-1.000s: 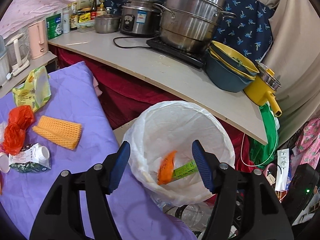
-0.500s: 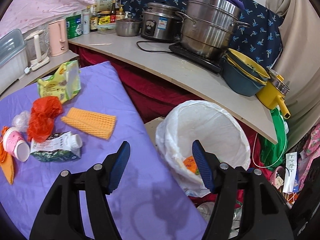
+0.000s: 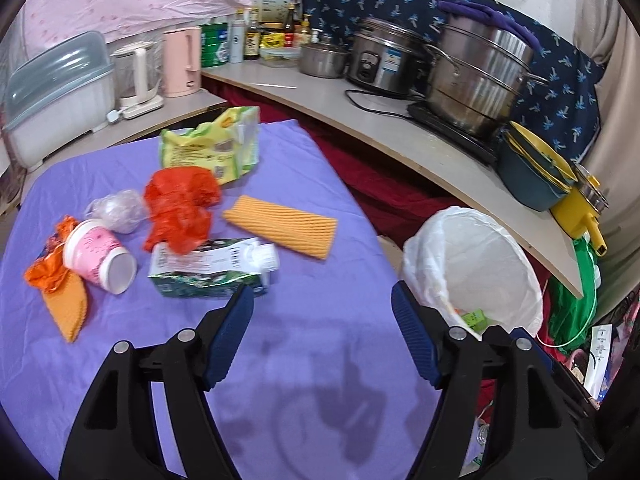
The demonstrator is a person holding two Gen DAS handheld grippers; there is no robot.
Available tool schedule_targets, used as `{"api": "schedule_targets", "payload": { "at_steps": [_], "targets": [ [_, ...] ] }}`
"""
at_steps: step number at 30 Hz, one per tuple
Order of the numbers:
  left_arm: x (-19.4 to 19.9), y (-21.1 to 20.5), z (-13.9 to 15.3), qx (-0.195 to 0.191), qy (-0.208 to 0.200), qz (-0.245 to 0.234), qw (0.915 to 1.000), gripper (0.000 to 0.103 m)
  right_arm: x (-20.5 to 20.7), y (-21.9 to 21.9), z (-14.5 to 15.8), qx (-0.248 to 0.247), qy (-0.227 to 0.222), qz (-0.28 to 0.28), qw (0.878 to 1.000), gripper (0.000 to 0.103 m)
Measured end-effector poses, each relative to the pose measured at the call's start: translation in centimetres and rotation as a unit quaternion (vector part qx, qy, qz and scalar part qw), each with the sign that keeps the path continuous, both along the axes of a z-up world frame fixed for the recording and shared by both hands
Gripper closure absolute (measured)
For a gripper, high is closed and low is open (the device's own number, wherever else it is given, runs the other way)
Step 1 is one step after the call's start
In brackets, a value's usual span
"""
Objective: Collect trash
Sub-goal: 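Move both grippers back to the remaining trash on the table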
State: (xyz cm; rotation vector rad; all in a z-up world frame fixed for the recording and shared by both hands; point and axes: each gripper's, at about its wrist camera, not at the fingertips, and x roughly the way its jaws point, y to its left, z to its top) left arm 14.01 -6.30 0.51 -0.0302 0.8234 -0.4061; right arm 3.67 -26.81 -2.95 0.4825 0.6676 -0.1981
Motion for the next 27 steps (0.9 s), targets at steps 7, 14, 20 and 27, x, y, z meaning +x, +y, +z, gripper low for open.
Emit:
{"api": "schedule_targets", "payload": {
  "at_steps": [7,14,20,27],
  "targets": [
    [0.1,4.5,-0.3,0.003,0.0,0.033,0.9995,0.034,1.5,3.8,0.0,-0.001,0.004,0.036,0.999,0.044],
    [0.3,7.6,-0.6,0.003,0.002,0.058,0.9983,0.034,2.4,6.7,0.0,-0.007,0.008,0.062,0.998,0.044],
    [0.7,9.9,-1.0,0.002,0.007,0.076,0.9971,0.034,3.1,8.8,0.0,-0.014,0.014,0.08,0.997,0.044],
    [1.2,12.9,-1.7,0.0,0.015,0.098,0.9951,0.033,4.4,11.3,-0.2,-0.02,0.021,0.102,0.994,0.044]
  ]
}}
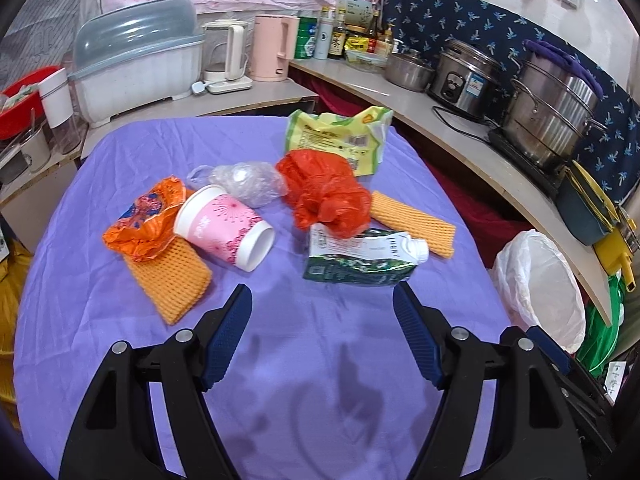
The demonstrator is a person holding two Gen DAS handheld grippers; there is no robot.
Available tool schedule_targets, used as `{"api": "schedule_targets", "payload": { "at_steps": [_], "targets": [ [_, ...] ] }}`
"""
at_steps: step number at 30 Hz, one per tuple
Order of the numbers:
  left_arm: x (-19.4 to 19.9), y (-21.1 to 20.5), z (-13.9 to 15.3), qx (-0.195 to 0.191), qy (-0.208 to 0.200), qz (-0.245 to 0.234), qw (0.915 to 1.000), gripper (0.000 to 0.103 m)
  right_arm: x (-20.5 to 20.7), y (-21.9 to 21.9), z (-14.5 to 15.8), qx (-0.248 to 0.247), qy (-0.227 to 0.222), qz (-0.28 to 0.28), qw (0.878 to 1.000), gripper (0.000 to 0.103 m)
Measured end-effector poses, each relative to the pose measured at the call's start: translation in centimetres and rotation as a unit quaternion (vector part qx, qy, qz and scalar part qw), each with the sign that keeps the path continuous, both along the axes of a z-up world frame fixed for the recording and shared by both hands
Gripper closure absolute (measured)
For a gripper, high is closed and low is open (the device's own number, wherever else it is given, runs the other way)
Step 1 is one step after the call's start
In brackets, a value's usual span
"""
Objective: Collect trash
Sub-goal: 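Move both grippers back to the remaining trash on the table, then grasp the red bag with the right gripper while the left grasps the orange snack bag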
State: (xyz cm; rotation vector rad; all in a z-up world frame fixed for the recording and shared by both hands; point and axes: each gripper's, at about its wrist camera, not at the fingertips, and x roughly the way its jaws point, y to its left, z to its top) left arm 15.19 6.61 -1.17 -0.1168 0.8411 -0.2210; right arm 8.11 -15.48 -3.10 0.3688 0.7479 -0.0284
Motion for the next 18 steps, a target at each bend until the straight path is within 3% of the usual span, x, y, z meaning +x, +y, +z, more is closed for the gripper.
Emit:
{"api": "schedule_targets", "payload": {
  "at_steps": [18],
  "targets": [
    [4.8,11.1,-2.5,0.004,0.027,0.11,0.9936,0.025,7.5,6.5,-0.8,-0.005,0.005,0.058,0.998,0.045]
  ]
}}
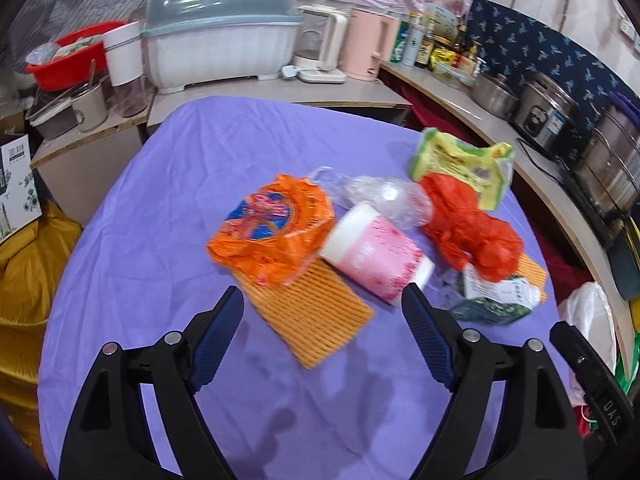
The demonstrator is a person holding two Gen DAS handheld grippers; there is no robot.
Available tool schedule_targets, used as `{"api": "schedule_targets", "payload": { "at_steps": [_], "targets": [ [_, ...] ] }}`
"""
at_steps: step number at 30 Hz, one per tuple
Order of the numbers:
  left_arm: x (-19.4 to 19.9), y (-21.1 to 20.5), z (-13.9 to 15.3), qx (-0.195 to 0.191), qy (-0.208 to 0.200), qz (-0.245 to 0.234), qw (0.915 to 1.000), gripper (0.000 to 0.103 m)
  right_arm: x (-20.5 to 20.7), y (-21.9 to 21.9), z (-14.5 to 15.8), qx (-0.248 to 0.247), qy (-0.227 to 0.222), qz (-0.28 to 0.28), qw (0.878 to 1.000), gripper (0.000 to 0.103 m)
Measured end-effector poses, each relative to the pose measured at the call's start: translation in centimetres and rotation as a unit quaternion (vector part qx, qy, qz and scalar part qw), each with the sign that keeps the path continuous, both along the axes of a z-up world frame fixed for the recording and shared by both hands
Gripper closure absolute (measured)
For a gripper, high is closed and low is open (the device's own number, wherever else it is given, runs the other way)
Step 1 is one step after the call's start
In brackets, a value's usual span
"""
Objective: Collect trash
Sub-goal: 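Grasp the red bag with the right gripper while the left grasps the orange snack bag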
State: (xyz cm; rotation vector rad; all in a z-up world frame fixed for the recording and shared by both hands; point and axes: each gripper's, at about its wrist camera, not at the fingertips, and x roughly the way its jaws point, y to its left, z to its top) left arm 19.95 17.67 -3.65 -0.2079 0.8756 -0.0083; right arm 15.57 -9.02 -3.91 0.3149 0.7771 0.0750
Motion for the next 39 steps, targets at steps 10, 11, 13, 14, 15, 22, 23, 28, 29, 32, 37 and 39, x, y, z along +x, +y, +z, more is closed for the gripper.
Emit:
{"api": "schedule_targets", "payload": {
  "at_steps": [10,11,13,14,15,22,23,28,29,32,37,39],
  "targets": [
    [3.6,4.5,-1.9,-0.013,0.016,0.042,0.9989,0.016,6.4,1.9,-1.4,0.007,0.004,-0.001,1.0,0.038],
    [4.0,4.9,-2.2,-0.015,0.019,0.046,0.9986,0.016,6.8,2.0,-1.6,0.007,0.006,-0.001,1.0,0.037],
    [4.6,5.4,-2.8,-0.023,0.027,0.052,0.998,0.016,7.8,2.4,-1.9,0.005,0.008,0.0,1.0,0.036],
    [4.9,5.7,-3.1,-0.028,0.029,0.053,0.9978,0.016,8.2,2.5,-2.1,0.004,0.008,0.001,1.0,0.036],
    [5.2,5.8,-3.3,-0.032,0.032,0.055,0.9974,0.016,8.6,2.6,-2.3,0.004,0.009,0.002,1.0,0.036],
    [6.1,5.7,-4.1,-0.045,0.04,0.049,0.997,0.032,10.6,3.5,-3.6,-0.005,0.014,0.006,1.0,0.036],
    [6.2,5.7,-4.2,-0.046,0.041,0.045,0.9971,0.037,10.8,3.6,-3.7,-0.005,0.014,0.006,1.0,0.036],
    [6.2,5.2,-4.0,-0.037,0.037,0.035,0.9981,0.071,11.0,3.5,-4.0,-0.009,0.016,0.009,1.0,0.05],
    [6.2,5.1,-4.0,-0.037,0.037,0.032,0.9981,0.081,11.1,3.5,-4.0,-0.009,0.019,0.011,1.0,0.056],
    [5.9,5.1,-3.8,-0.037,0.032,0.033,0.9983,0.087,10.9,3.2,-3.9,-0.004,0.02,0.011,1.0,0.067],
    [5.2,4.9,-2.2,-0.03,0.01,0.028,0.9991,0.09,9.9,2.5,-2.7,0.006,0.007,0.009,1.0,0.076],
    [4.9,4.6,-1.3,-0.028,0.0,0.027,0.9992,0.09,9.4,2.2,-2.0,0.007,-0.001,0.006,1.0,0.078]
  ]
}}
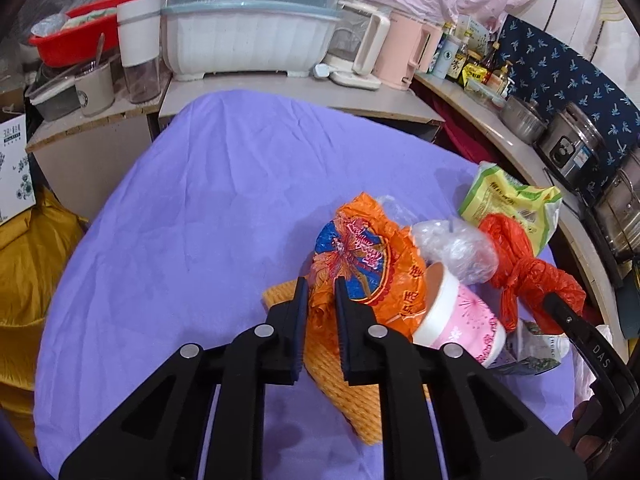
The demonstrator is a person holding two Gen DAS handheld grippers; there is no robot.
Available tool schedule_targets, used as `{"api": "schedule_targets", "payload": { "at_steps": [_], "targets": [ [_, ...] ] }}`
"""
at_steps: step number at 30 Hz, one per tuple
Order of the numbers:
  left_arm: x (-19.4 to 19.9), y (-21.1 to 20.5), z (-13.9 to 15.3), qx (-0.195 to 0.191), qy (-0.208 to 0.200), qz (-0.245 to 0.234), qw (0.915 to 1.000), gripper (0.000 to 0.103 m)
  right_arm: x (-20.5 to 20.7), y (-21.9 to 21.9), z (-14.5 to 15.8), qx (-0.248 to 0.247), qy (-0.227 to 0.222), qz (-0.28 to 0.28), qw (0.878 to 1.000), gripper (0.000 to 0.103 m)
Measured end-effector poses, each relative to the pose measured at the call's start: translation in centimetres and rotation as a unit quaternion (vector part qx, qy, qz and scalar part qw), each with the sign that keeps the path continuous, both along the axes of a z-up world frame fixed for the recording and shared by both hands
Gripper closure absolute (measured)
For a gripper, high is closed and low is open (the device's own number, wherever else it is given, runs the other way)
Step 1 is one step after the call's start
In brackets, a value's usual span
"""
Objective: Collect trash
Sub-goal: 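Grasp the red bag with the right gripper while the left grasps the orange snack bag, then carry the red bag and orange snack bag over the bin with both grippers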
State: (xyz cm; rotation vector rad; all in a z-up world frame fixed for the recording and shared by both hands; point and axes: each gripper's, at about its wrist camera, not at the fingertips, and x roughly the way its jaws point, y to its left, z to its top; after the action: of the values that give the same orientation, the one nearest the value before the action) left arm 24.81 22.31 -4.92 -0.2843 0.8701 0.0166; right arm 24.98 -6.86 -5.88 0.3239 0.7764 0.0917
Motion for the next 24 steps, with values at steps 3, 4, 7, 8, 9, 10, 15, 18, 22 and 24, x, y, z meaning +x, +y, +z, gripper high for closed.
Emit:
{"api": "schedule_targets", "payload": {
  "at_steps": [3,4,7,8,9,10,15,18,22,24],
  "targets": [
    [-0.5,-0.4,1.2,-0.007,-0.009,-0.005,0.9999,0.09,-1.1,-0.6,1.3,0.002,-0.013,-0.005,1.0,0.08],
    [-0.7,-0.7,1.7,-0.005,-0.014,-0.006,0.9999,0.09,-1.6,-1.0,1.8,0.003,-0.019,-0.008,1.0,0.08],
    [-1.5,-1.4,3.1,-0.002,-0.03,-0.013,0.9995,0.09,-2.9,-1.9,3.2,0.008,-0.034,-0.017,0.999,0.081],
    [-1.8,-1.7,3.6,-0.002,-0.035,-0.015,0.9993,0.09,-3.3,-2.3,3.7,0.009,-0.038,-0.02,0.999,0.081],
    [-2.1,-2.0,4.2,-0.002,-0.041,-0.017,0.999,0.09,-3.7,-2.7,4.2,0.009,-0.043,-0.023,0.999,0.081],
    [-2.4,-2.3,4.7,-0.002,-0.046,-0.019,0.9987,0.09,-4.2,-3.1,4.7,0.01,-0.049,-0.026,0.998,0.082],
    [-4.1,-4.0,7.6,0.001,-0.078,-0.027,0.9966,0.091,-7.1,-5.2,7.1,0.012,-0.075,-0.045,0.996,0.082],
    [-5.2,-5.0,9.2,-0.003,-0.094,-0.034,0.995,0.091,-8.8,-6.6,8.0,0.014,-0.085,-0.055,0.995,0.082],
    [-6.5,-7.2,10.8,-0.004,-0.109,-0.053,0.9926,0.091,-11.0,-8.5,8.7,0.013,-0.094,-0.072,0.993,0.082],
    [-7.2,-8.8,11.3,-0.004,-0.114,-0.07,0.991,0.091,-12.2,-9.7,8.8,0.016,-0.097,-0.082,0.992,0.082]
  ]
}}
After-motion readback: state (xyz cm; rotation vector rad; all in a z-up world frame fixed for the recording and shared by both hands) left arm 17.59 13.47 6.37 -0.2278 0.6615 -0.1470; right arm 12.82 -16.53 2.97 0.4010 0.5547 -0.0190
